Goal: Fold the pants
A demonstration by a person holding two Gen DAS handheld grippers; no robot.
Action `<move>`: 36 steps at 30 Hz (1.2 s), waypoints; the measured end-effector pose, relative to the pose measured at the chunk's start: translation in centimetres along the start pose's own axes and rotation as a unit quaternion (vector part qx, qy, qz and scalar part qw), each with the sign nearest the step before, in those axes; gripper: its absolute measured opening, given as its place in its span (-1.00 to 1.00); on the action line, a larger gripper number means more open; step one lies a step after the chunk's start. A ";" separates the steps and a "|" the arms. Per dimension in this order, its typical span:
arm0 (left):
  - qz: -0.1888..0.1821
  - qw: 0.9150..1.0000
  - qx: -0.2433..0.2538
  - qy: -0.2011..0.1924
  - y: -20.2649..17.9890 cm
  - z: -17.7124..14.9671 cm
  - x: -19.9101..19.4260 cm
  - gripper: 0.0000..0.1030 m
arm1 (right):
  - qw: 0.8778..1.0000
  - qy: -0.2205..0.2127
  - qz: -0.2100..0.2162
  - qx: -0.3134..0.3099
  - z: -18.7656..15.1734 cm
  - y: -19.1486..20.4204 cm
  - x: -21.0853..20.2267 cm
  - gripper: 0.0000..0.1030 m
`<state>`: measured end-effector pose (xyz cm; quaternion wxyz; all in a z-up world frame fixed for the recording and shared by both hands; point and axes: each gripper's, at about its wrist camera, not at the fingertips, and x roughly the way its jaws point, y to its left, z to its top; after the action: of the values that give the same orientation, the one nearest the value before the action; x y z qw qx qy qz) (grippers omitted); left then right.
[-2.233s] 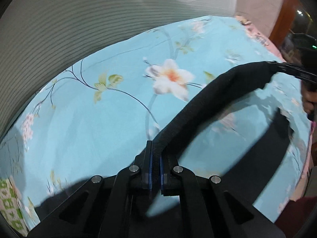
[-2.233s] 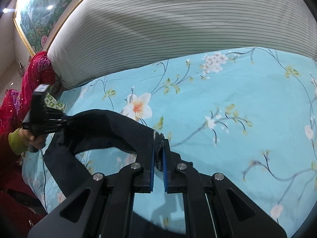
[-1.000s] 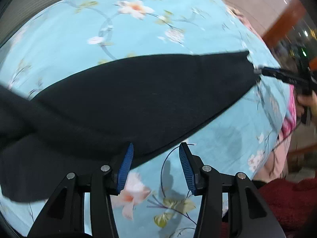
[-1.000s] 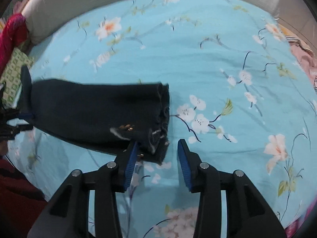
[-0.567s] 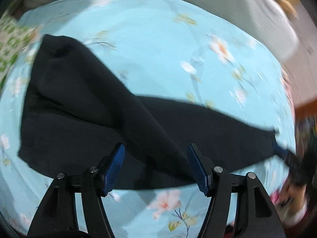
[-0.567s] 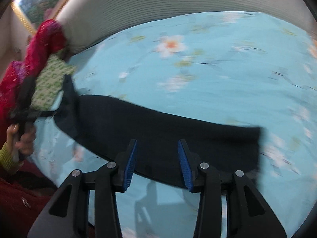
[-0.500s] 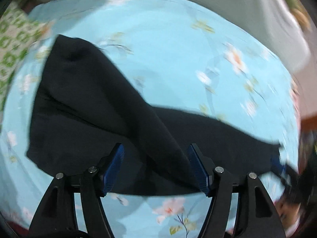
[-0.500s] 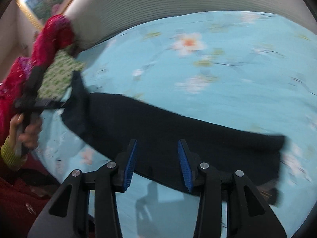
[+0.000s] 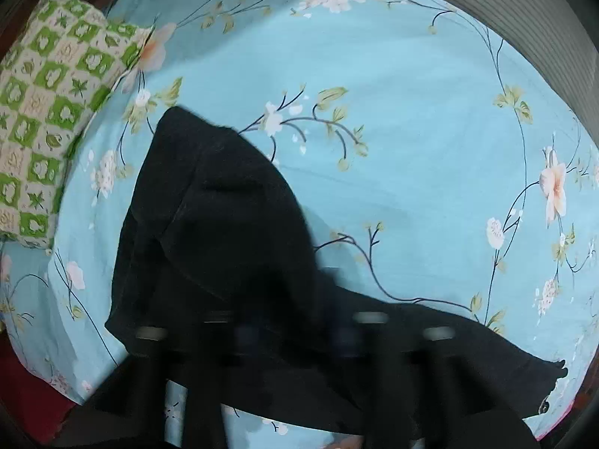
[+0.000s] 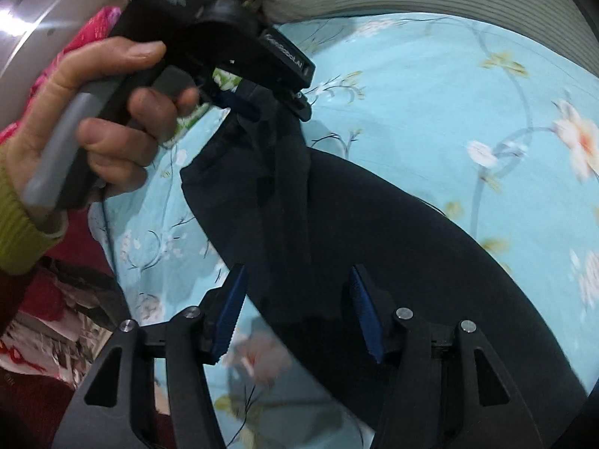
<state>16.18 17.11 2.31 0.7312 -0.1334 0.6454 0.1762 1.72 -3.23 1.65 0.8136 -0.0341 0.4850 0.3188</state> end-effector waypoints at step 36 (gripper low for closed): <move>-0.219 0.958 -0.159 -0.101 14.7 -16.0 3.1 -0.89 | 0.992 0.078 -0.023 -0.102 -0.6 4.3 4.3 -0.88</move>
<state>-4.13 23.90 -2.42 0.7825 -0.3671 0.4874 0.1245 0.26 2.07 -1.08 0.7731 -0.1525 0.5109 0.3436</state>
